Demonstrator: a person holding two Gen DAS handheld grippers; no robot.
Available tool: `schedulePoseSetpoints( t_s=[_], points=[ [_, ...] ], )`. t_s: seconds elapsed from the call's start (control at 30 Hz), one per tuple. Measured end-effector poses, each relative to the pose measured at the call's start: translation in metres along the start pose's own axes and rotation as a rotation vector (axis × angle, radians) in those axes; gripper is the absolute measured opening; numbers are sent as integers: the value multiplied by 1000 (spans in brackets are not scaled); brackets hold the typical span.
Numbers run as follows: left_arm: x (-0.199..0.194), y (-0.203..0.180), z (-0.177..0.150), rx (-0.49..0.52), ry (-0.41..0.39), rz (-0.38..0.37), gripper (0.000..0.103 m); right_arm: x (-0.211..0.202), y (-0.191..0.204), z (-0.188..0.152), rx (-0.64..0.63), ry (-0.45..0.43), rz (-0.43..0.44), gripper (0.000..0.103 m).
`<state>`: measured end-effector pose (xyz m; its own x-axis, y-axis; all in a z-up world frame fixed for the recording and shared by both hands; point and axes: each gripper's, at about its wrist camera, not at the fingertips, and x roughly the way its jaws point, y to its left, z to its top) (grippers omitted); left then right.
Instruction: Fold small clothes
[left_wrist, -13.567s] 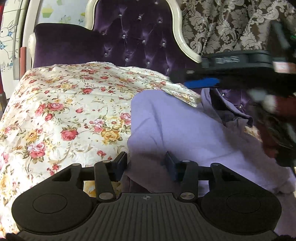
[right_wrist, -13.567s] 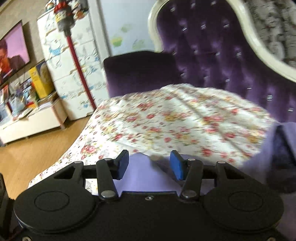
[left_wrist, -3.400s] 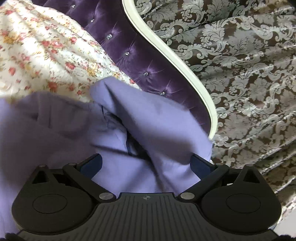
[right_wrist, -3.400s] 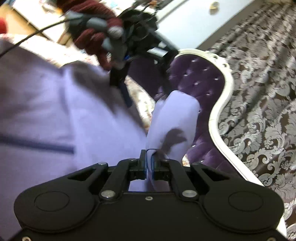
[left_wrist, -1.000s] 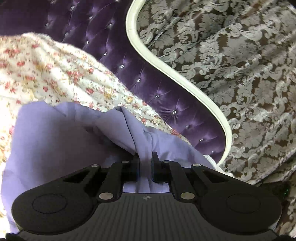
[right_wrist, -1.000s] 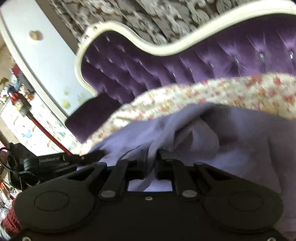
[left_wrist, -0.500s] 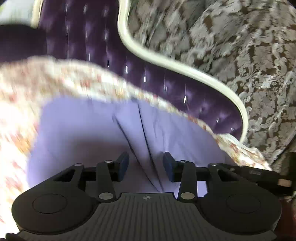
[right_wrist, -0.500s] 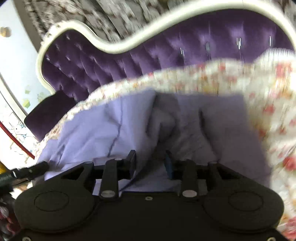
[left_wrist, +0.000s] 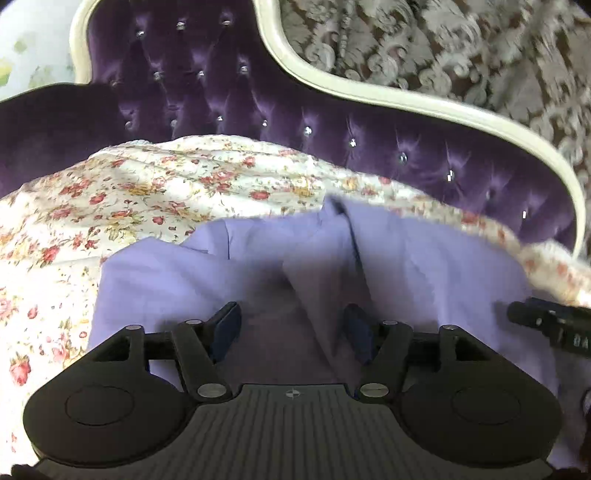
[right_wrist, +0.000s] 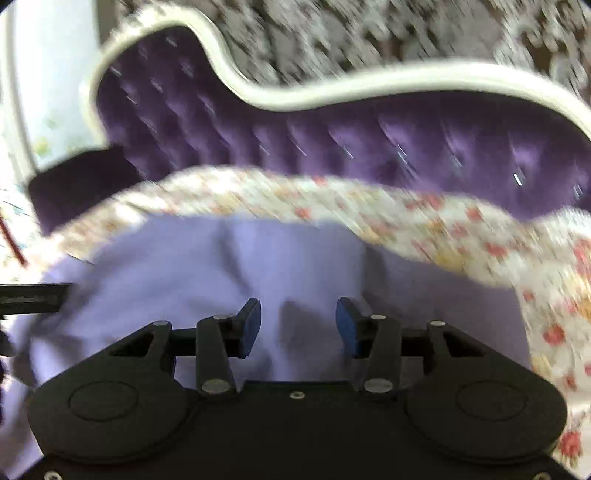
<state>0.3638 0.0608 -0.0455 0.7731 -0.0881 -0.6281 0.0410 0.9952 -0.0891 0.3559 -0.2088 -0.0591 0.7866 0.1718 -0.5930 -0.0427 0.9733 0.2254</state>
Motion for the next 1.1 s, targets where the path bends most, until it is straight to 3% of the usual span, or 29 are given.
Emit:
schedulePoseSetpoints(
  t_s=[0.13, 0.27, 0.33, 0.4, 0.47, 0.6, 0.83, 1.1],
  points=[
    [-4, -14, -7, 147, -15, 54, 60, 7, -26, -9, 99, 62, -11, 54],
    [-22, -8, -2, 95, -20, 23, 66, -17, -34, -7, 111, 25, 11, 58],
    [-37, -6, -2, 78, -28, -2, 87, -35, -37, -7, 125, -1, 40, 65],
    [-56, -2, -5, 79, -39, -28, 96, -54, -39, -6, 125, -27, 62, 77],
    [-72, -1, -8, 79, -56, -43, 98, -78, -41, -10, 102, -55, 75, 80],
    [-114, 10, -24, 63, -77, -71, 103, -118, -41, -22, 68, -93, 97, 102],
    [-171, 29, -70, 63, -68, -83, 103, -183, -52, -71, 72, -88, 89, 103],
    [-209, 41, -131, 56, 3, -58, 103, -234, -70, -135, 140, -21, 55, 103]
  ],
)
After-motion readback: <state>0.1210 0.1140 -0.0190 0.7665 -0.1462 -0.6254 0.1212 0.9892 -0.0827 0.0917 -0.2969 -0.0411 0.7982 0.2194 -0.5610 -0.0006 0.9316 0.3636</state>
